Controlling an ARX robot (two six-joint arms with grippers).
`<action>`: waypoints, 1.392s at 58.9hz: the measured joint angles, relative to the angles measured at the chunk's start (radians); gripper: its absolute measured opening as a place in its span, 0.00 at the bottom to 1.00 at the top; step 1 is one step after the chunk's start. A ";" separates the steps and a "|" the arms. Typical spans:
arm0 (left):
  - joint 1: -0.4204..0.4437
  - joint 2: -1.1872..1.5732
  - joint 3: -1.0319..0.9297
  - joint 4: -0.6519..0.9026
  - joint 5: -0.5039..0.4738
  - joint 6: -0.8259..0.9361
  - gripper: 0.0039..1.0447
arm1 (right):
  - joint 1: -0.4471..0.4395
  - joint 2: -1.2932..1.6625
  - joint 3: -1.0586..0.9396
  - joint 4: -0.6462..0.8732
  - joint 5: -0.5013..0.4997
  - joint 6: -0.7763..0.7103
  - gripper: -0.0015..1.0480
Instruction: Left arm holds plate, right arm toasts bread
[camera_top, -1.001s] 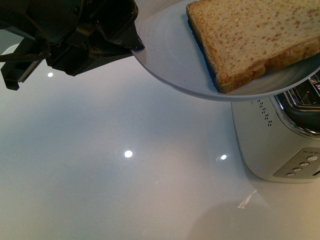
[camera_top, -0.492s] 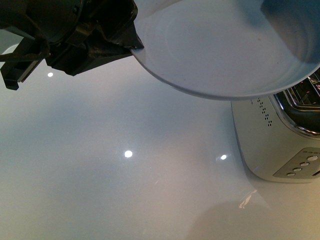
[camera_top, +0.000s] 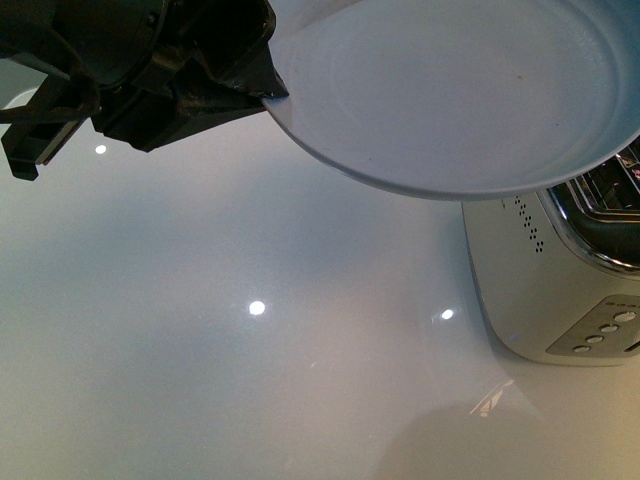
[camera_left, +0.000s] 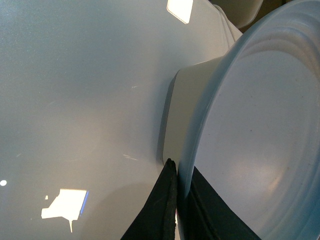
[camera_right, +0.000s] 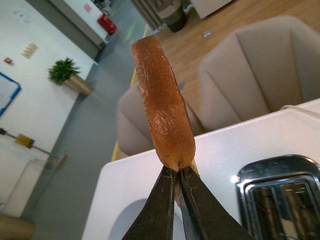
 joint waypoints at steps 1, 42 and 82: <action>0.000 0.000 0.000 0.000 0.000 -0.001 0.03 | 0.000 -0.002 -0.006 -0.001 0.009 -0.007 0.02; 0.000 0.000 0.000 0.000 0.000 -0.006 0.03 | 0.194 -0.055 -0.374 0.135 0.413 -0.202 0.02; 0.000 0.000 0.000 0.000 0.000 -0.006 0.03 | 0.235 0.020 -0.443 0.210 0.480 -0.169 0.02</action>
